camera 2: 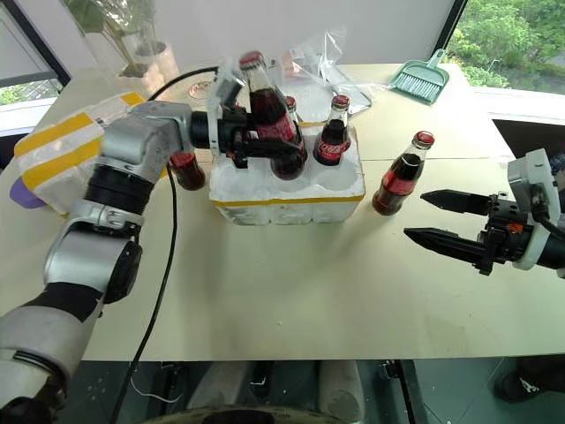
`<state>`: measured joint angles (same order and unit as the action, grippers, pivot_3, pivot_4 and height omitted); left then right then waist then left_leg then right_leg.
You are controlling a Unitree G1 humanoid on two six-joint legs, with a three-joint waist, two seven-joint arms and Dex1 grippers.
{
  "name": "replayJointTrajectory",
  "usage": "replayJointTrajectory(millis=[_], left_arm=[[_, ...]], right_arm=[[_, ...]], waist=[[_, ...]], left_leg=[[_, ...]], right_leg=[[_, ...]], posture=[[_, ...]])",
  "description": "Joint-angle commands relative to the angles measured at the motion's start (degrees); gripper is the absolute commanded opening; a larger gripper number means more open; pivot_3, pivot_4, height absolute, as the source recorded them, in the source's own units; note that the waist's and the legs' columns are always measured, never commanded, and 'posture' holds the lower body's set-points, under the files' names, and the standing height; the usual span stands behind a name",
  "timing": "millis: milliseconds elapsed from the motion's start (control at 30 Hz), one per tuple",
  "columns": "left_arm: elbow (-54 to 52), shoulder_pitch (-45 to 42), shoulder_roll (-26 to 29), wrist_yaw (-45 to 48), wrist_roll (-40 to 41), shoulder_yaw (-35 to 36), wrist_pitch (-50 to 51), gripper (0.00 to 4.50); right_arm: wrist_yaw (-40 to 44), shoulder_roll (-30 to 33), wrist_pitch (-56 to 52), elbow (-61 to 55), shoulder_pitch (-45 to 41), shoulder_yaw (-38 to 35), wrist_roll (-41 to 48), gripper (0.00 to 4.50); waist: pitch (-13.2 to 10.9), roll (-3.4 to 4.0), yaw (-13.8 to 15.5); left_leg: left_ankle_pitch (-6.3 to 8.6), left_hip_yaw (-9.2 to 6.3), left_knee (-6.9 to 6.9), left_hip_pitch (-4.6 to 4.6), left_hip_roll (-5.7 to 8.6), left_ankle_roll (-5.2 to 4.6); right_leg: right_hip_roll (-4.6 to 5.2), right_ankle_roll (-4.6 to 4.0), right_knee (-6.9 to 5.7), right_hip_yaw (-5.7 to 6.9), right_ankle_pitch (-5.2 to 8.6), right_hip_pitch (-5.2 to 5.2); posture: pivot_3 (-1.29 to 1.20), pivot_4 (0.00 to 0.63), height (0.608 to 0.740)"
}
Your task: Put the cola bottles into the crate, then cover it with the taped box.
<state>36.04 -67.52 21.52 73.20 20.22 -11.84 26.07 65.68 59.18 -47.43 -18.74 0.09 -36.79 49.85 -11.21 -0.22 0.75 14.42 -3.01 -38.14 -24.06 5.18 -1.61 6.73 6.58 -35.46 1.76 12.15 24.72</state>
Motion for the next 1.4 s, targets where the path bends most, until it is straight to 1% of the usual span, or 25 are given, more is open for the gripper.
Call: replayJointTrajectory(millis=[33, 267, 500, 567, 600, 633, 667, 733, 900, 1000, 1067, 1133, 1200, 1300, 1400], left_arm=[[0.1, -1.8, 0.0, 2.2, -2.8, -0.2, -5.2, 2.87], [1.9, 0.0, -2.3, 2.6, -7.6, -1.9, -9.8, 2.87], [7.7, 0.9, -6.3, -2.2, -11.6, -1.9, -12.8, 2.87], [8.7, 1.0, -6.6, -3.2, -12.3, -1.7, -13.1, 3.92], [8.9, 1.2, -6.4, -4.0, -12.4, -1.3, -13.1, 4.26], [9.0, 1.3, -6.3, -4.4, -12.5, -1.0, -13.0, 4.46], [8.0, 1.8, -5.8, -4.9, -12.6, -0.7, -13.1, 4.46], [4.1, 3.1, -4.3, -5.4, -12.1, 0.3, -12.3, 4.46], [-15.1, 8.6, 2.3, -4.6, -5.4, 5.7, -0.5, 4.46], [-28.3, 13.0, 8.5, -4.8, 0.9, 10.9, 9.0, 4.46], [-37.1, 17.5, 13.9, -5.2, 5.7, 16.3, 15.3, 4.46], [-42.6, 22.0, 18.0, -7.6, 7.9, 20.5, 18.9, 4.46], [-45.7, 26.2, 20.3, -10.9, 8.6, 23.7, 20.8, 4.46], [-48.3, 32.9, 20.6, -20.5, 6.5, 28.4, 23.2, 4.46], [-49.5, 35.6, 18.7, -29.3, 4.1, 29.0, 23.9, 4.46]], right_arm=[[-1.1, -0.5, 0.2, -1.7, 0.5, -2.8, 1.4, 4.5], [-2.8, -0.8, 1.2, -2.5, 0.2, -1.6, 1.5, 4.5], [-4.1, -1.0, 2.0, -1.5, -3.3, 2.0, 1.0, 4.5], [-4.5, -1.1, 2.3, -1.2, -4.0, 3.1, 0.6, 4.5], [-4.7, -1.3, 2.6, -1.1, -4.8, 4.0, 0.7, 4.5], [-4.9, -1.3, 2.7, -1.0, -5.3, 4.6, 0.8, 4.5], [-4.9, -1.4, 2.9, -0.9, -5.9, 5.3, 0.8, 4.5], [-5.0, -1.6, 3.2, -0.5, -7.0, 6.6, 0.6, 4.5], [-4.3, -1.8, 4.1, 1.0, -9.1, 9.7, -0.2, 4.5], [-3.7, -1.9, 4.7, 2.0, -10.4, 11.6, -0.7, 4.5], [-3.2, -2.0, 5.2, 3.1, -11.8, 13.3, -1.1, 4.5], [-2.8, -1.9, 5.6, 4.1, -13.1, 14.5, -1.5, 4.5], [-2.2, -1.8, 5.8, 4.9, -14.1, 15.4, -1.9, 4.5], [-1.0, -1.5, 5.9, 6.1, -15.8, 16.8, -2.4, 4.5], [-0.3, -1.4, 6.1, 7.0, -17.1, 18.0, -3.1, 4.5]], waist=[[0.0, 0.0, 0.0], [0.0, 0.01, 0.0], [0.0, -0.01, 0.2], [0.0, -0.01, 0.4], [0.0, -0.01, 0.4], [0.0, -0.01, 0.3], [0.0, -0.01, 0.2], [0.0, 0.0, 0.0], [0.0, 0.01, -0.4], [0.0, 0.02, -0.2], [0.0, 0.04, -0.3], [0.1, 0.06, -0.4], [0.1, 0.07, 0.0], [0.1, 0.07, 0.3], [0.1, 0.03, 0.4]], left_leg=[[0.0, -0.01, -0.02, 0.0, 0.0, -0.01], [0.01, -0.01, -0.07, 0.0, 0.01, -0.02], [0.01, -0.02, -0.08, -0.01, 0.01, -0.03], [0.01, -0.02, -0.1, -0.01, 0.02, -0.03], [0.01, -0.03, -0.12, 0.0, 0.03, -0.03], [0.01, -0.03, -0.15, 0.02, 0.03, -0.03], [0.01, -0.03, -0.16, 0.04, 0.04, -0.04], [0.01, -0.02, -0.19, 0.05, 0.04, -0.04], [-0.01, -0.03, -0.11, 0.04, -0.02, -0.02], [-0.03, -0.03, -0.09, 0.02, -0.02, 0.02], [-0.03, -0.03, -0.1, 0.02, -0.01, 0.02], [-0.02, -0.03, -0.09, 0.04, -0.02, 0.02], [-0.02, -0.04, -0.09, 0.08, -0.02, 0.02], [-0.03, -0.08, -0.1, 0.16, 0.02, 0.03], [-0.03, -0.11, -0.11, 0.19, 0.02, 0.03]], right_leg=[[0.0, 0.01, 0.01, 0.0, -0.01, -0.01], [0.02, 0.06, 0.01, 0.0, -0.03, -0.05], [0.0, 0.07, 0.0, 0.01, -0.04, -0.05], [0.01, 0.08, 0.0, 0.01, -0.05, -0.07], [0.01, 0.1, 0.0, 0.01, -0.06, -0.08], [0.01, 0.11, 0.0, 0.01, -0.07, -0.11], [0.02, 0.14, 0.01, 0.0, -0.08, -0.15], [0.01, 0.17, 0.01, 0.0, -0.1, -0.16], [-0.01, 0.16, -0.07, -0.04, -0.1, -0.04], [-0.02, 0.16, -0.09, -0.06, -0.1, 0.01], [-0.02, 0.16, -0.08, -0.07, -0.1, 0.0], [-0.01, 0.15, -0.07, -0.09, -0.1, 0.0], [-0.03, 0.15, -0.07, -0.09, -0.1, -0.04], [-0.02, 0.14, -0.05, -0.09, -0.1, -0.19], [-0.02, 0.15, -0.02, -0.08, -0.1, -0.24]], posture=[[0.0, 0.15, 0.738], [0.0, 0.15, 0.738], [0.0, 0.15, 0.738], [0.0, 0.15, 0.738], [0.0, 0.15, 0.738], [0.0, 0.15, 0.738], [0.0, 0.15, 0.738], [0.0, 0.15, 0.738], [0.0, 0.15, 0.738], [0.0, 0.15, 0.738], [0.0, 0.15, 0.738], [0.0, 0.15, 0.738], [0.0, 0.15, 0.738], [0.0, 0.15, 0.738], [0.0, 0.15, 0.738]])
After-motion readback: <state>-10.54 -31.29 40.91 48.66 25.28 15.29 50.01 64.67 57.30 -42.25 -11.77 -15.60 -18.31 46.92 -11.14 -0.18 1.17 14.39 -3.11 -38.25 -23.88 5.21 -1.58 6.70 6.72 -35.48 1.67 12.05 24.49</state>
